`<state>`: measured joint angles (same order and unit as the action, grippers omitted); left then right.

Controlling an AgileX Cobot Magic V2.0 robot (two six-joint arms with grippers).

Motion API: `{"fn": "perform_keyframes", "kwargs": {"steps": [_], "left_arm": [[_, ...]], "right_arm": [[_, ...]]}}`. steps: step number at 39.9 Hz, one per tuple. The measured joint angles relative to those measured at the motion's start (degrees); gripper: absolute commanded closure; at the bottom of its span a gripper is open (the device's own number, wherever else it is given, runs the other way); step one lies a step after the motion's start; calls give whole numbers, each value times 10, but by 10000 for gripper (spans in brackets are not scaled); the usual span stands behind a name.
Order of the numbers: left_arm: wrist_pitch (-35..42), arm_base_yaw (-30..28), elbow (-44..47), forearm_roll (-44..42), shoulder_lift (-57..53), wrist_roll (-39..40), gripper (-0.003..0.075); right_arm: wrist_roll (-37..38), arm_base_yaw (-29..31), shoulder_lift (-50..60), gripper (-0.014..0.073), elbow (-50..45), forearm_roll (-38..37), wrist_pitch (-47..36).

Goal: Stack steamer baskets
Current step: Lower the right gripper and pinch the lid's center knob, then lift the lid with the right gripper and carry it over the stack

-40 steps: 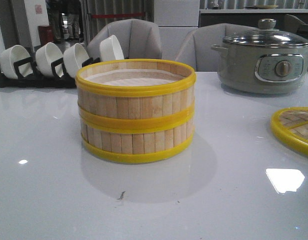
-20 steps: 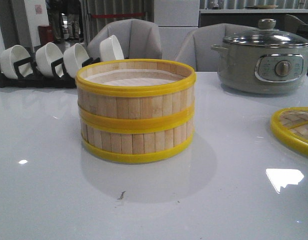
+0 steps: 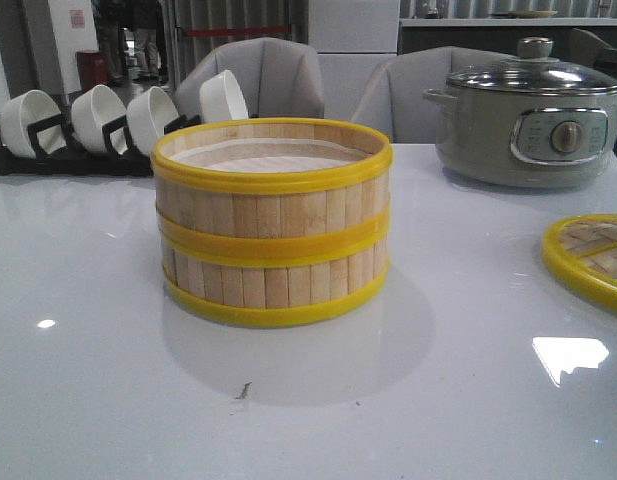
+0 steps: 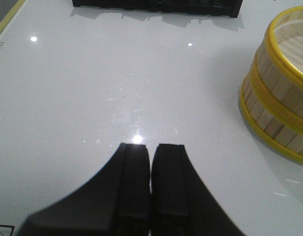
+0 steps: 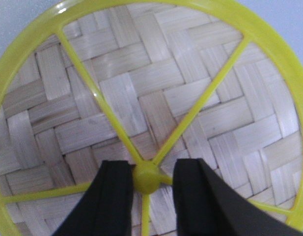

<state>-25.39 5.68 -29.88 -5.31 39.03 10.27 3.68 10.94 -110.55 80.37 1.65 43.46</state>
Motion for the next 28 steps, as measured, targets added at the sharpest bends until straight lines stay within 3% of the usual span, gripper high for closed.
{"fn": "perform_keyframes", "kwargs": {"steps": [12,28], "left_arm": [[0,0,0,0,0,0,637],[0,0,0,0,0,0,637]], "right_arm": [[0,0,0,547,0,0,0],[0,-26,3,547,34,0,44]]}}
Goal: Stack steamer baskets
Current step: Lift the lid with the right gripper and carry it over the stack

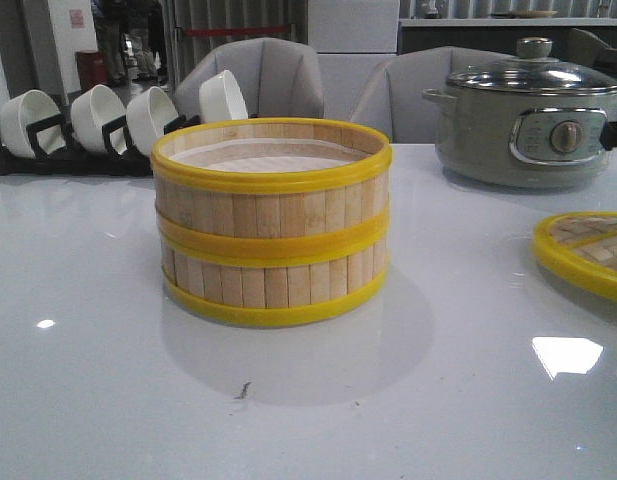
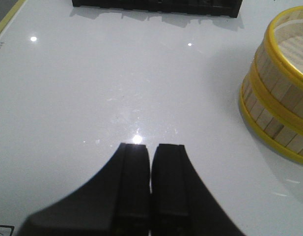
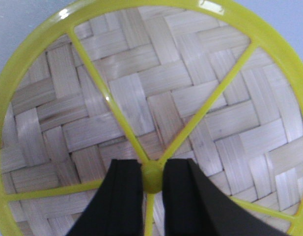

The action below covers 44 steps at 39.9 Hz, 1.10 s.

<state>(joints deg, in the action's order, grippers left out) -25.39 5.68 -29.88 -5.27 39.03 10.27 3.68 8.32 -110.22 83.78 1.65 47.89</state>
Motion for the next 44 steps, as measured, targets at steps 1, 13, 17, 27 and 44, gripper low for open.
{"fn": "perform_keyframes", "kwargs": {"steps": [1,13,17,27,44], "left_arm": [[0,0,0,0,0,0,636],[0,0,0,0,0,0,637],[0,0,0,0,0,0,637],[0,0,0,0,0,0,637],[0,0,0,0,0,0,637]], "right_arm": [[0,-5,2,547,7,0,8],[0,-78,22,547,150,0,104],[0,-114,22,547,198,0,123],[0,-223,15,547,312,0,152],[0,-366,-91,547,453,6,201]]}}
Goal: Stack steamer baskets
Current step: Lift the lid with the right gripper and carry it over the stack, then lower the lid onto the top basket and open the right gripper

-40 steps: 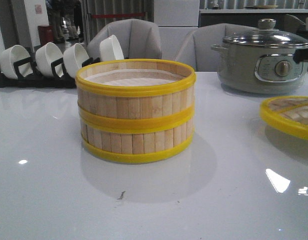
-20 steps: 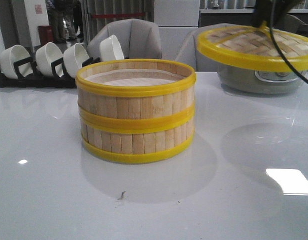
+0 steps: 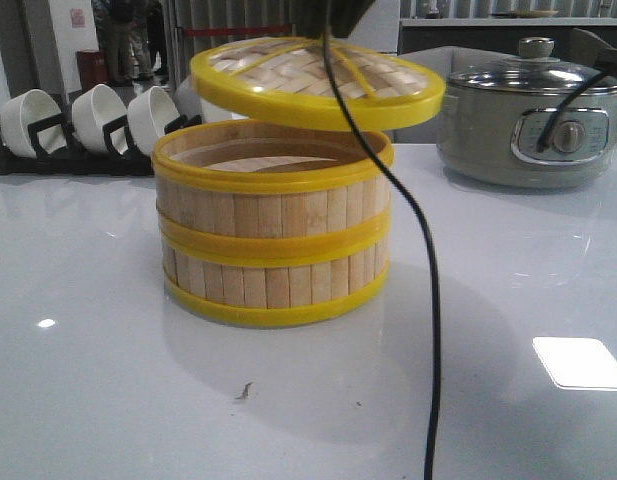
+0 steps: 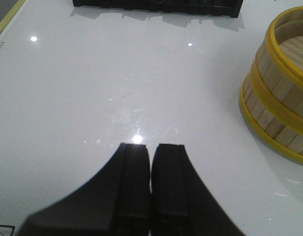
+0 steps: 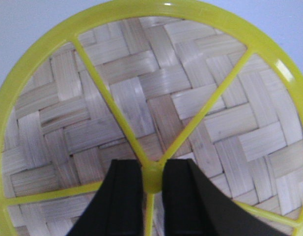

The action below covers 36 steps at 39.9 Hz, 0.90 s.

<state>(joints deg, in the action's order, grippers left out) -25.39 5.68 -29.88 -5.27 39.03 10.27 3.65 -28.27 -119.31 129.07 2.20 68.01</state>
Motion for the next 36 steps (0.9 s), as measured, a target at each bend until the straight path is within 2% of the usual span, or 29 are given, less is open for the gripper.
{"fn": "perform_keyframes", "kwargs": {"steps": [7,36], "left_arm": [[0,0,0,0,0,0,637],[0,0,0,0,0,0,637]], "right_arm": [[0,-20,-22,547,4,1,-3],[-6,-29,-38,547,4,1,-22]]}}
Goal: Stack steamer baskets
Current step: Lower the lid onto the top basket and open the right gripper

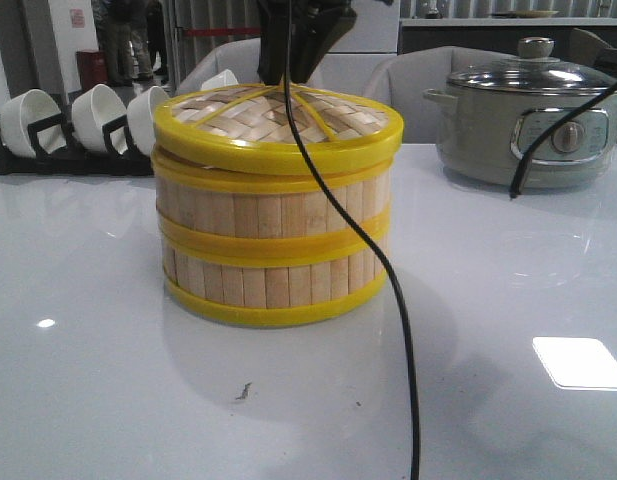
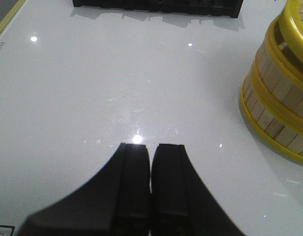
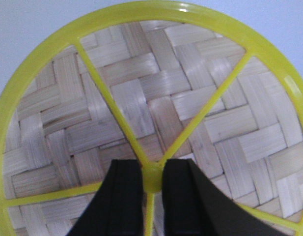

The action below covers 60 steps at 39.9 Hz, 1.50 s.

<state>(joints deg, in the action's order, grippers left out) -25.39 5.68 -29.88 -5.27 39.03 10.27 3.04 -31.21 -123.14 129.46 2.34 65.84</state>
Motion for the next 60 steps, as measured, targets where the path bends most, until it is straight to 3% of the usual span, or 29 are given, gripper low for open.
{"fn": "perform_keyframes", "kwargs": {"steps": [54,56,60], "left_arm": [[0,0,0,0,0,0,637],[0,0,0,0,0,0,637],[0,0,0,0,0,0,637]], "right_arm": [[-18,-2,-14,545,0,9,-14],[-18,-2,-14,531,0,9,-14],[-18,-2,-14,415,0,9,-14]]}}
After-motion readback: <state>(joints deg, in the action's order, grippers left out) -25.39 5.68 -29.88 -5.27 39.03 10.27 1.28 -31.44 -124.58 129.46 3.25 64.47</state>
